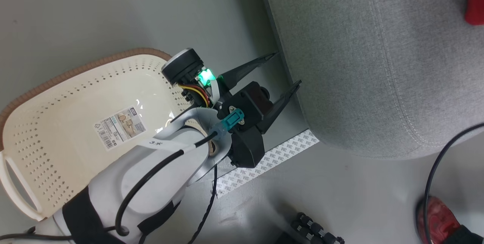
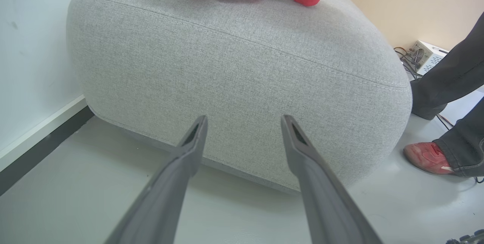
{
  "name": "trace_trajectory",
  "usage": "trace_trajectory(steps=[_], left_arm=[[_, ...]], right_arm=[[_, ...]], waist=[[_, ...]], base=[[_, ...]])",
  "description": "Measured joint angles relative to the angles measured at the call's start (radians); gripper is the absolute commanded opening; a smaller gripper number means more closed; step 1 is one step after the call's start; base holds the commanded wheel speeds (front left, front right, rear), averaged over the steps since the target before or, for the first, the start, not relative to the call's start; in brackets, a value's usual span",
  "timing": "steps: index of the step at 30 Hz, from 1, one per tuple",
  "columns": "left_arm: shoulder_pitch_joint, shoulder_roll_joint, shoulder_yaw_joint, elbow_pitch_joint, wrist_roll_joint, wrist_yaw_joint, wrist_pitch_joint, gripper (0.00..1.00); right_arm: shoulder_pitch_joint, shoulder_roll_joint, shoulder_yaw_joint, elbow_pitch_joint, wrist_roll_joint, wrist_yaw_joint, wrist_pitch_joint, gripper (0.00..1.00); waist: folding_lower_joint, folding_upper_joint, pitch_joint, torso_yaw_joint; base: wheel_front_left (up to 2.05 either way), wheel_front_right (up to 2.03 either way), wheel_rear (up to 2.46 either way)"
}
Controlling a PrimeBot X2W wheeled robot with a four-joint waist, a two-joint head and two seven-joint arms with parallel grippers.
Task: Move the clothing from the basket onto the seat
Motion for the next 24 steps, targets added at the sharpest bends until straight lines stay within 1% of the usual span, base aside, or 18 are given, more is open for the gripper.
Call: trace_trajectory(steps=[1, 2, 6, 13, 19, 20, 24], left_arm=[[0.004, 0.000, 0.000, -0.001, -0.002, 0.002, -0.001, 1.00], [0.007, 0.000, -0.001, -0.002, -0.003, 0.004, -0.003, 1.00], [0.010, -0.001, -0.001, 0.000, -0.009, 0.013, -0.019, 1.00], [0.043, 0.000, 0.022, 0.008, -0.030, 0.045, -0.070, 1.00], [0.106, 0.020, 0.057, 0.015, -0.059, 0.086, -0.124, 1.00], [0.136, 0.025, 0.069, 0.018, -0.078, 0.102, -0.147, 1.00], [0.206, 0.032, 0.104, 0.028, -0.111, 0.147, -0.196, 1.00]], right_arm=[[0.014, 0.001, 0.003, -0.007, 0.000, 0.000, 0.000, 0.60], [0.027, 0.004, 0.002, -0.014, -0.002, 0.000, 0.000, 1.00], [0.100, 0.024, -0.024, -0.105, -0.038, 0.000, 0.000, 1.00], [0.325, 0.076, -0.016, -0.308, -0.110, 0.000, 0.000, 1.00], [0.450, 0.115, 0.055, -0.425, -0.133, 0.000, 0.000, 1.00], [0.477, 0.120, 0.088, -0.447, -0.136, 0.000, 0.000, 1.00], [0.507, 0.114, 0.161, -0.474, -0.135, 0.000, 0.000, 1.00]], waist=[[0.0000, 0.0000, -0.004, 0.000], [0.0000, 0.0001, -0.008, 0.001], [0.0000, 0.0000, -0.028, 0.010], [0.0000, 0.0000, -0.079, 0.036], [0.0000, 0.0000, -0.138, 0.063], [0.0000, 0.0000, -0.161, 0.074], [0.0001, 0.0000, -0.211, 0.101]], base=[[0.00, 0.00, 0.00], [0.00, 0.00, 0.00], [0.00, 0.00, 0.00], [0.00, 0.00, 0.00], [0.00, 0.00, 0.00], [0.00, 0.00, 0.00], [0.00, 0.00, 0.00]])
